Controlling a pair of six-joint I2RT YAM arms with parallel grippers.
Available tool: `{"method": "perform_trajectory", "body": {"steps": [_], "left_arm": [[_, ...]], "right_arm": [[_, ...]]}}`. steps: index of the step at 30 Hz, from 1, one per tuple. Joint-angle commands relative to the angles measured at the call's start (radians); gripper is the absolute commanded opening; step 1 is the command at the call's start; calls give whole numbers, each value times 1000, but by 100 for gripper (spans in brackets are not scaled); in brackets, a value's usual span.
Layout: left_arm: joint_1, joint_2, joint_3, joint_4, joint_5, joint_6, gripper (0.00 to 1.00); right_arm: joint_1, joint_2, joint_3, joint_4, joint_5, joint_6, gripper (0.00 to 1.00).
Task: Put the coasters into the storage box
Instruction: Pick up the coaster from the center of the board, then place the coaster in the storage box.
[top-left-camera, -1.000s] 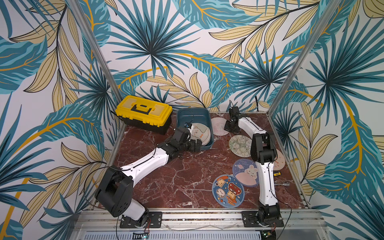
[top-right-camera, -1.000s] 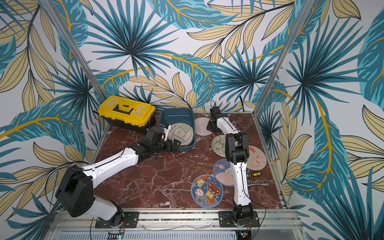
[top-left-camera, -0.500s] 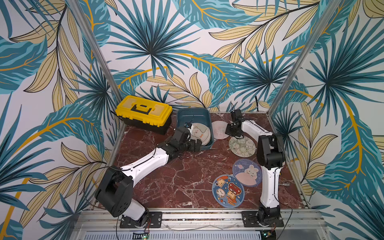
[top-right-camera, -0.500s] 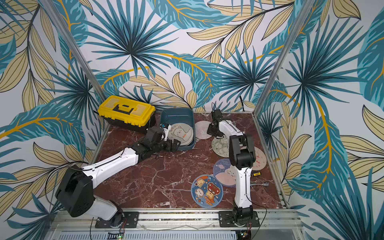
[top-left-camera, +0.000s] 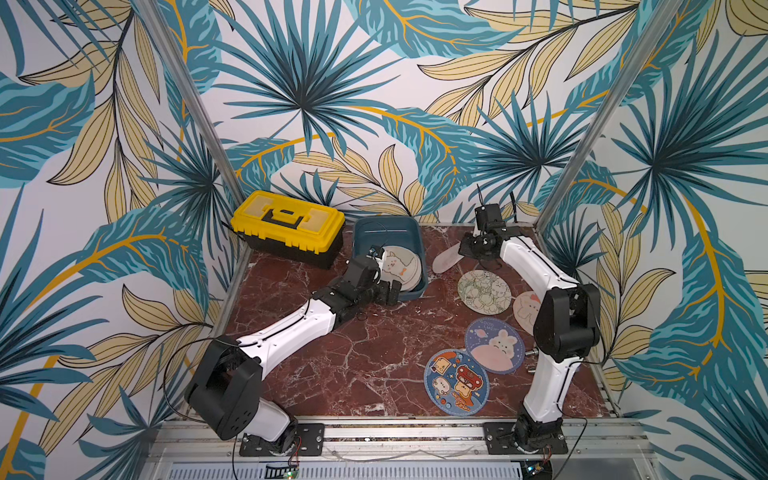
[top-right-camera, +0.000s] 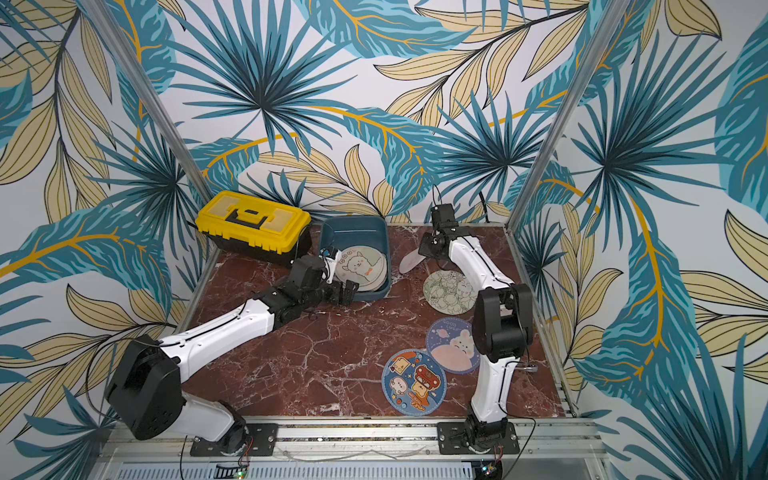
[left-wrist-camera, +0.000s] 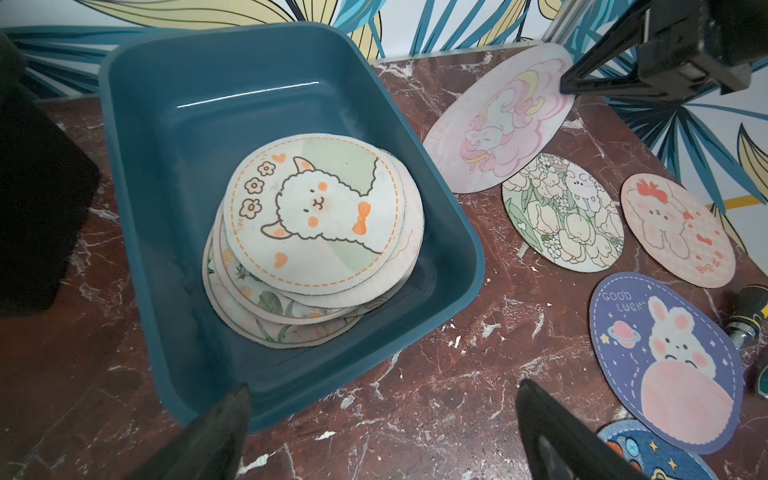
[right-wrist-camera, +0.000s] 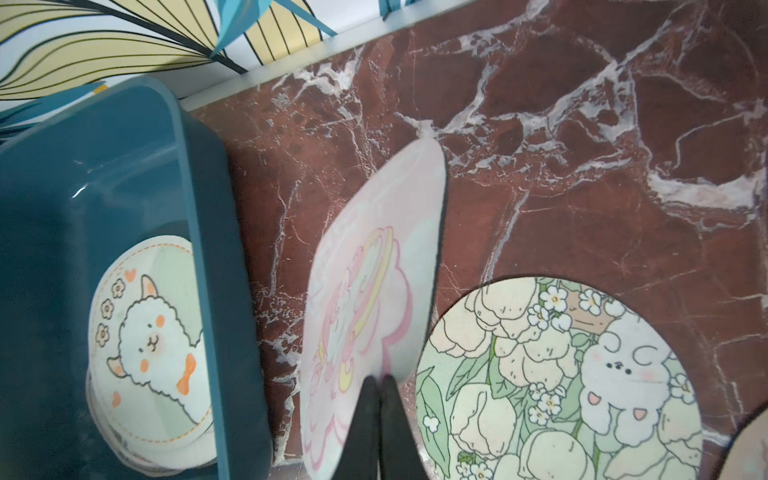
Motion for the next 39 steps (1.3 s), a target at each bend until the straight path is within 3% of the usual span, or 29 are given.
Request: {"method": "perform_trajectory", "body": {"steps": [1,18,32,39], "left_arm": [[-3,-39,-36,35,-15,6,100],[-3,-137,-118,66,-62,-1,100],[-3,-251,-212,120,-50,6,100],[0,-331,-264,147,-84,10,100]], "right_arm": [[23,-46,1,-41,21,-32,0],[192,-92,194,-91,59,-78,0],[358,180,549,-119,-103,-124,0],[380,276,584,-102,-196,-109,0]]}}
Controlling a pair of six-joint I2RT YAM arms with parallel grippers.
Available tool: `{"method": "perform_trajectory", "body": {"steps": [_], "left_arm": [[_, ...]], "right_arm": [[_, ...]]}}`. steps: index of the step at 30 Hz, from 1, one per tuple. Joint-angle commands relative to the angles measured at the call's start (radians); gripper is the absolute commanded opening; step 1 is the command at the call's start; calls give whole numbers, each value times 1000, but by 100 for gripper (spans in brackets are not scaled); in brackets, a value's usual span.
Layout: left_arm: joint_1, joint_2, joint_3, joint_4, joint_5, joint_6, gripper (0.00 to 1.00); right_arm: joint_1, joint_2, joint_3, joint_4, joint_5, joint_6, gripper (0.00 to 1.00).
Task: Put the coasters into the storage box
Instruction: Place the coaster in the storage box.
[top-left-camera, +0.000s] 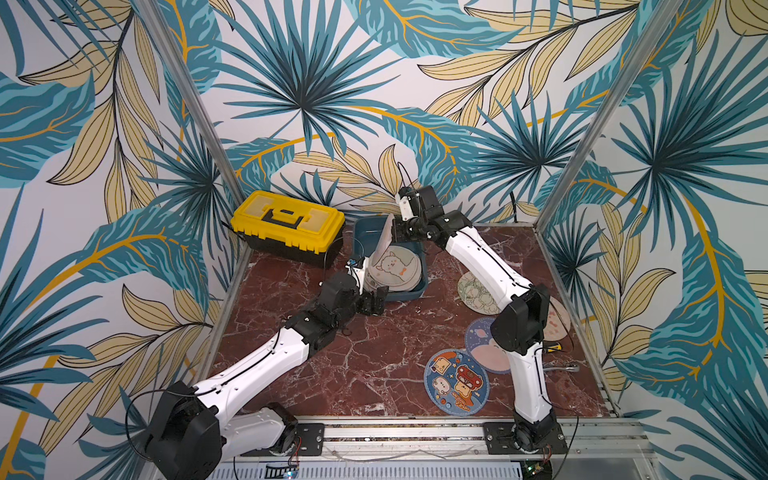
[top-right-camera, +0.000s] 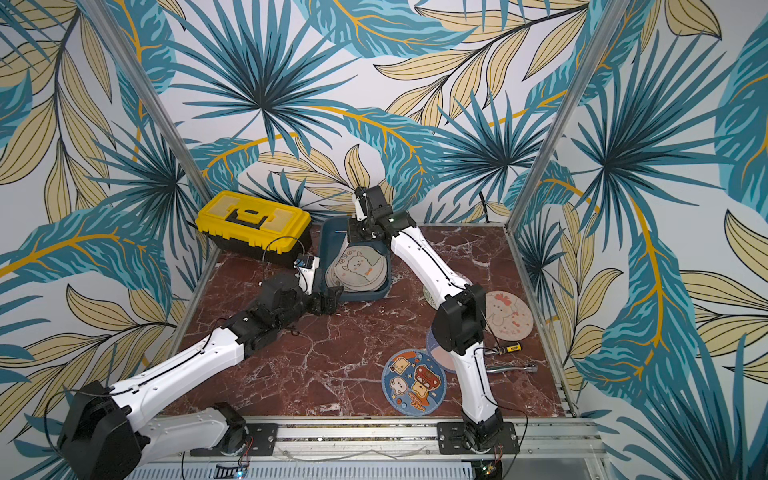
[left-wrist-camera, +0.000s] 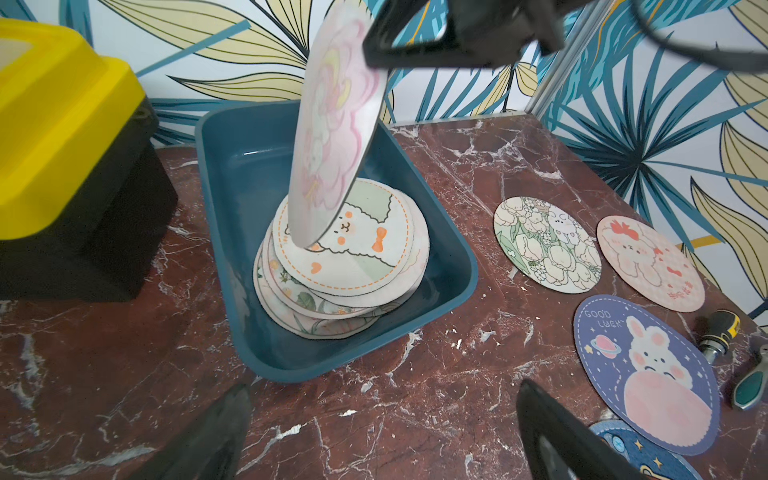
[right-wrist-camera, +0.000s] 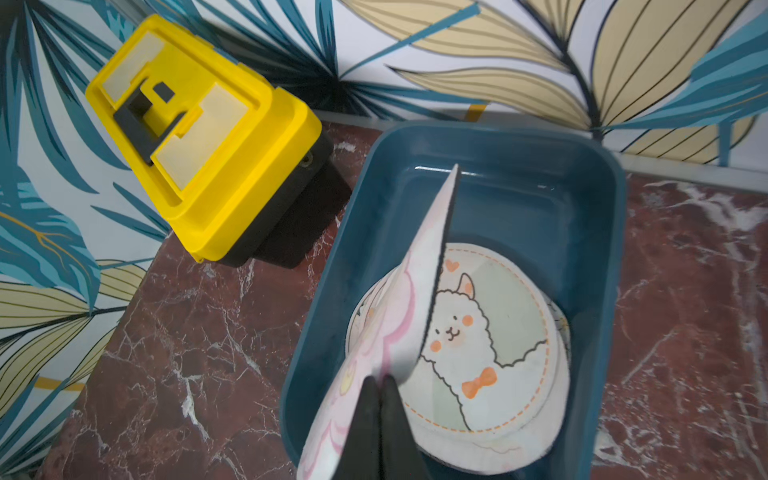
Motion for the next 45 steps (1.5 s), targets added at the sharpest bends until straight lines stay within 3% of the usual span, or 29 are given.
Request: {"method": "perform_trajectory", "body": {"steps": [1,12,17,24,35,45], "left_arm": [[-1,-37,-41,46,-26,10,100],[-1,-21,-40,47,-20,4,99],[-2,-16,-35,46,-14,1,100],[-1,-38,-49,46,-22,-2,100],[-1,-36,-51,46,-16,-8,100],[-1,-18,-43,47,-6,-15,100]], "right_arm": [[6,27,14,-7,-68,1,0],[3,23,-199,59,-19,13,0],[3,28,-177,55,-39,12,0],[-5,4,-214,34,142,37,0],[-49,41,-230,-27,286,45,0],[-55,98,-208,-34,196,40,0]]}}
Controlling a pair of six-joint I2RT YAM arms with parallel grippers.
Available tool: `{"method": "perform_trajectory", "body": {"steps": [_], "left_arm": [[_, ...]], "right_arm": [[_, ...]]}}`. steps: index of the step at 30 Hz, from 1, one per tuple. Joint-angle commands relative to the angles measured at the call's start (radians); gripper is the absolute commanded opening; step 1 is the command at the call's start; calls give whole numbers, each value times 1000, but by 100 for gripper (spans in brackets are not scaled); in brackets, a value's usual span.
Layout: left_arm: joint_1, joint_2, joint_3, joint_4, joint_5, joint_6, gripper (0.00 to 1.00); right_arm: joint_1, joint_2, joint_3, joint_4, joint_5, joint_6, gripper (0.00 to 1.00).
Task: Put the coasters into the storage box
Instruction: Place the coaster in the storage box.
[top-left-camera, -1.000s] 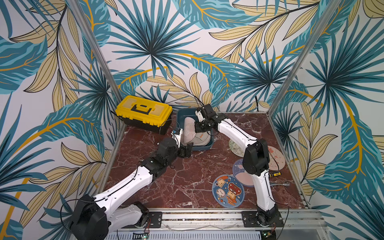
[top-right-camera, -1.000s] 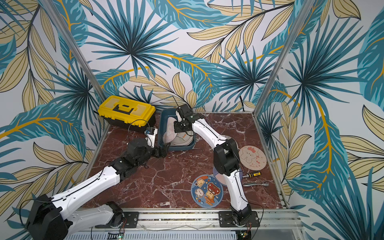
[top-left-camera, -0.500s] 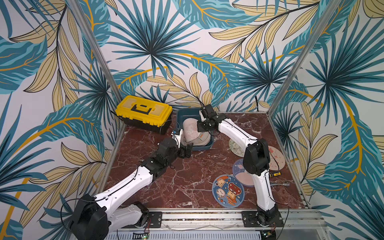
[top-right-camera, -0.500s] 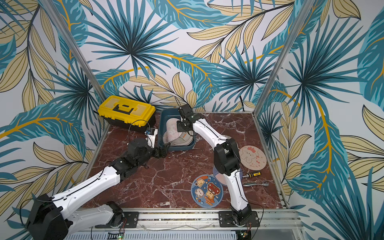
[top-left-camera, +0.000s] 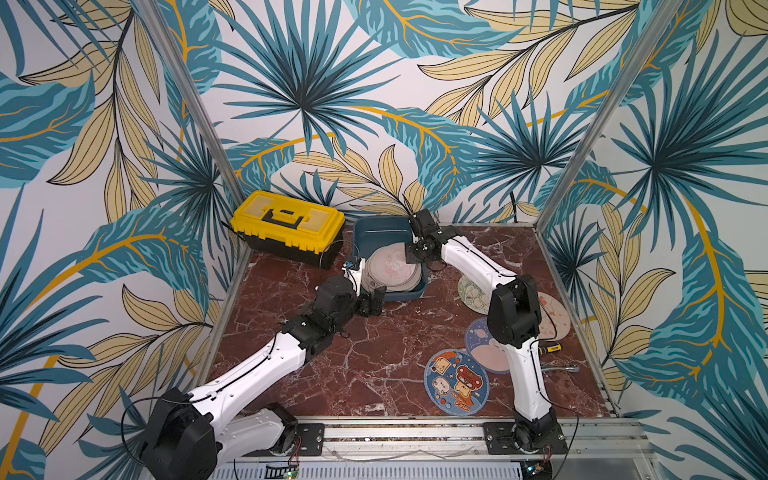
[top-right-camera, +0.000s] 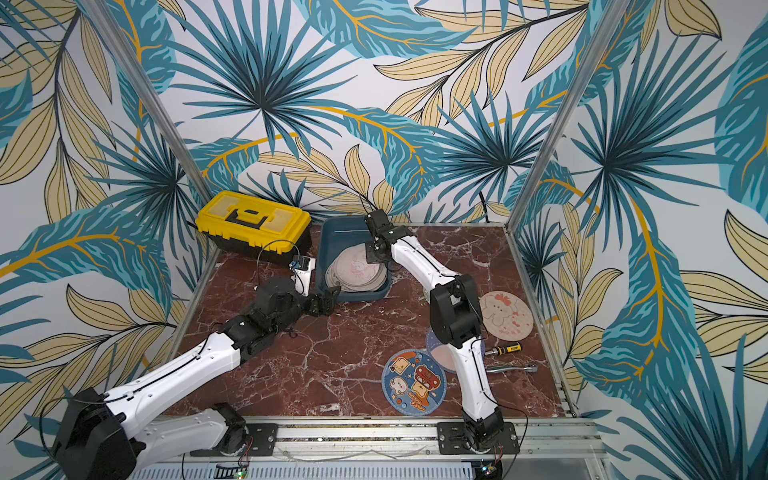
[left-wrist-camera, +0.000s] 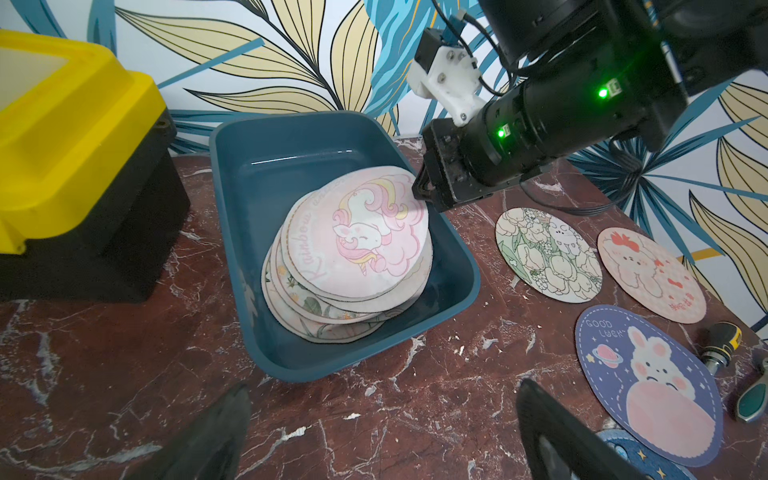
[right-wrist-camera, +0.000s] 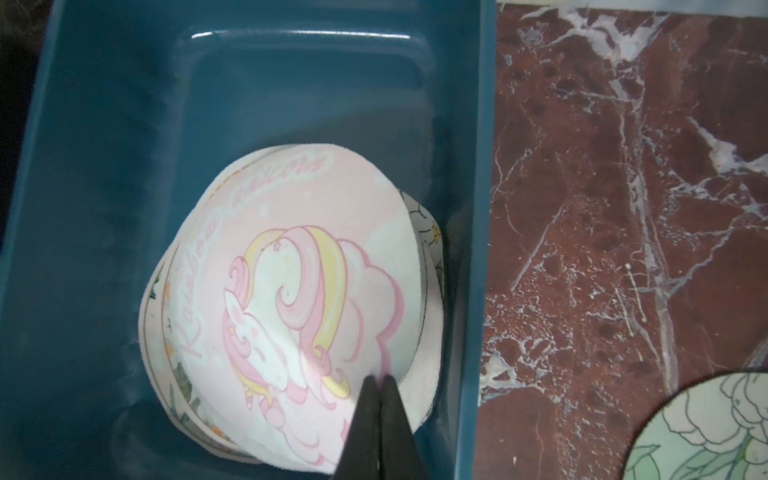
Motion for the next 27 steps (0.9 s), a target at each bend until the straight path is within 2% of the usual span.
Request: {"method": "perform_trajectory", "body": {"steps": [1,4,9,11,13,16,27], "left_arm": [[0,5,-14,20,11,-11,99],[-1,9,-13,20,15,-12,100],[-1,18,-10,20,23,-13,100],[-1,26,-10,20,28,-14,100],[-1,33,-10,18,32,-17,100],[-1,37,-13,18,36,-20,100],[-7,64,-20,-36,86,39,100]], "right_arm": [[4,36,-2,-32,-34,9,0],[4,45,-3,-49,-35,17,4],[5,20,-31,-41,-28,21,26],[5,3,-45,-34,-29,18,30],[4,-21,-64,-27,-29,18,40],[4,-63,-96,-16,-29,18,46],[3,-268,-303,31,-48,19,53]]}}
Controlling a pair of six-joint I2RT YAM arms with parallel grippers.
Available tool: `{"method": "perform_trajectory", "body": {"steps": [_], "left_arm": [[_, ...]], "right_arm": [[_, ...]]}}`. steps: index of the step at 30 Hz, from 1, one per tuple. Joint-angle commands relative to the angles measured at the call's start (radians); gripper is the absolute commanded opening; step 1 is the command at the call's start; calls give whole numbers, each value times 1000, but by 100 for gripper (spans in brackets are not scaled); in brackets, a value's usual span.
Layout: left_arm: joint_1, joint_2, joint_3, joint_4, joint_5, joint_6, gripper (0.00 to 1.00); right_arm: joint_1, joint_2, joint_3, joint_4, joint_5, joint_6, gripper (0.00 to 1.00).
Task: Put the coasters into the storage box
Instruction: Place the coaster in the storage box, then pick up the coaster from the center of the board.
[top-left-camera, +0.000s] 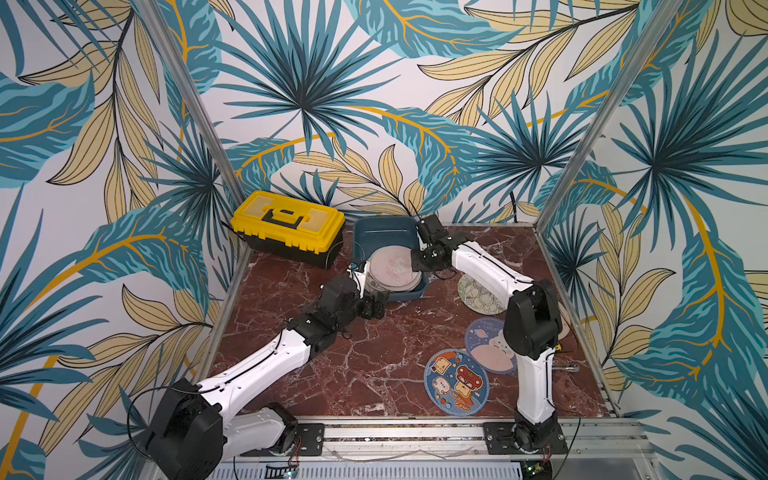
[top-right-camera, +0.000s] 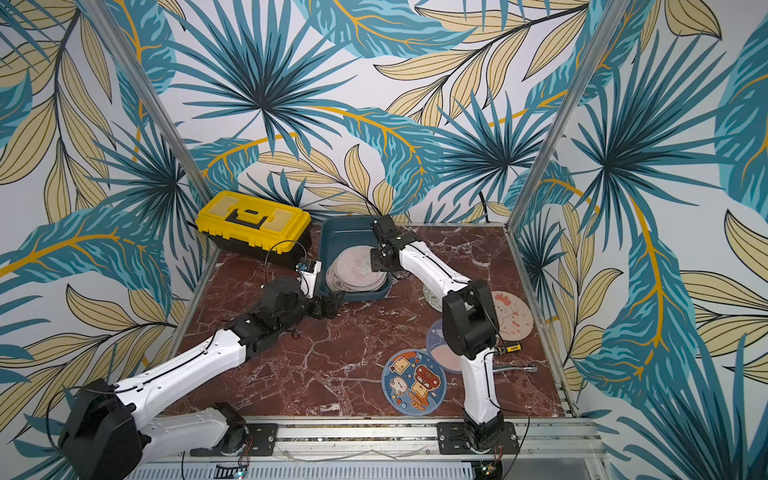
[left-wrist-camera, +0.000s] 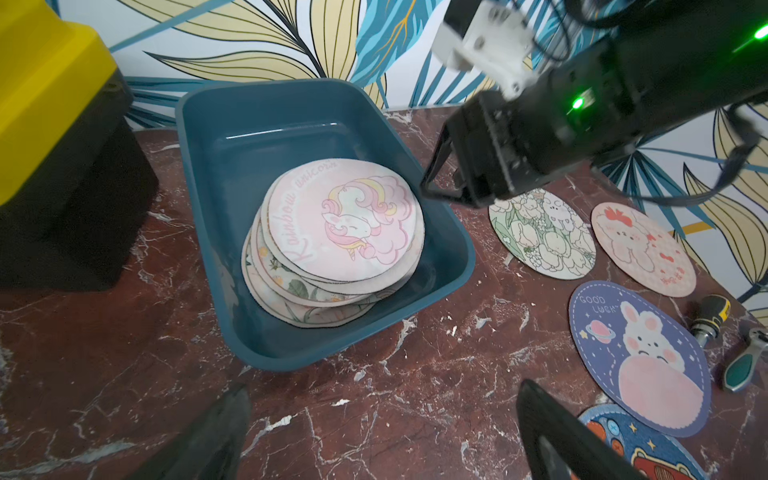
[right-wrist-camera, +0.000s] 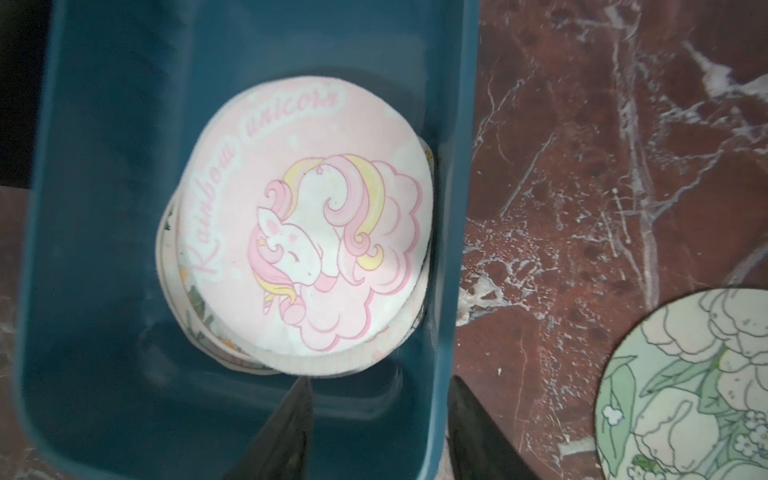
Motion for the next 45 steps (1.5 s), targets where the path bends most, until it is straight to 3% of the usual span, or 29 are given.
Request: {"method": "perform_trajectory", "body": {"steps": [1,10,23,33,45], "left_arm": [[-5,13,-22,-33,30,39,100],[-44,54,-22,-73,51,86,100],[-229,215,92,-185,39,191,100],[-320,342,181,-196,88,267,100],[-348,478,252,-196,120,321,100]], "right_arm": [[2,-67,-81,9,-14,6,53],[2,-229,-328,-8,25,51,54],[1,-473,-744,-12,-1,207,56],[2,-613,-928,-40,-29,320,59],[2,-771,-1097,-86,-36,429,61]]}}
